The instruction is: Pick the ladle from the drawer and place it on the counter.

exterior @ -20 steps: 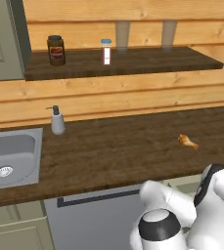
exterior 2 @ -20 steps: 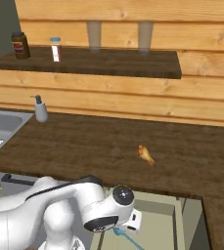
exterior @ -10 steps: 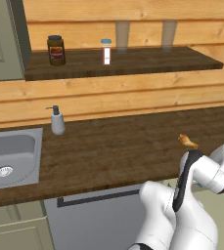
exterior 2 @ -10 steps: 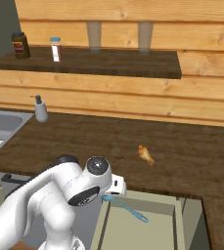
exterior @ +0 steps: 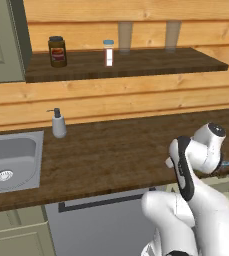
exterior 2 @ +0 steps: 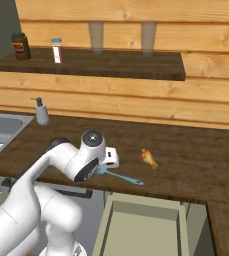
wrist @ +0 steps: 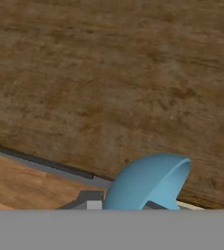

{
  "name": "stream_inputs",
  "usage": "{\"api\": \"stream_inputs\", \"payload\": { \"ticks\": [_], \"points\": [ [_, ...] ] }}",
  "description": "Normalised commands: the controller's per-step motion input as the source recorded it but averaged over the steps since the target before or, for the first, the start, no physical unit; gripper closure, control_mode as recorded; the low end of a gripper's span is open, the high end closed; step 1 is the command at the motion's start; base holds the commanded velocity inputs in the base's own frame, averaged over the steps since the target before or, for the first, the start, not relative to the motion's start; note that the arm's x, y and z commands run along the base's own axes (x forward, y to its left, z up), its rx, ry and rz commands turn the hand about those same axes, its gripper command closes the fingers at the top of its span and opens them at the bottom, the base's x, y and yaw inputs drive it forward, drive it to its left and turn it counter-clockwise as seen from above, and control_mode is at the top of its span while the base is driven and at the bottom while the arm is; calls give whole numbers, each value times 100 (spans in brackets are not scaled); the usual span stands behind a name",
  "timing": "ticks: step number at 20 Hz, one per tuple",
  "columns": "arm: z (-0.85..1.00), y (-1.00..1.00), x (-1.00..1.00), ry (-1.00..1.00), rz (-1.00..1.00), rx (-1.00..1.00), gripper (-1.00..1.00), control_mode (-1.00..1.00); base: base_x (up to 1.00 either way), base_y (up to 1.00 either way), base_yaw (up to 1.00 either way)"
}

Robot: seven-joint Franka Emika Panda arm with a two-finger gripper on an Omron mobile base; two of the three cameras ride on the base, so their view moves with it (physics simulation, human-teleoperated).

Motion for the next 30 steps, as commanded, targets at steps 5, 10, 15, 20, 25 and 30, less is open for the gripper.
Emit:
{"api": "stream_inputs", "payload": {
  "ticks": [5, 10, 15, 20, 25, 30],
  "points": [
    [22, 85, 68, 2, 25, -2, 100, -100, 0, 0, 0],
    [6, 76, 36, 2, 8, -7, 100, -100, 0, 0, 0],
    [0, 63, 33, 0, -8, -11, 100, -100, 0, 0, 0],
    [0, 37, 38, 0, -18, -7, 100, -100, 0, 0, 0],
    [0, 3, 45, 12, -12, 0, 100, -100, 0, 0, 0],
    [-15, -15, 48, 9, -1, 0, 100, -100, 0, 0, 0]
  ]
}}
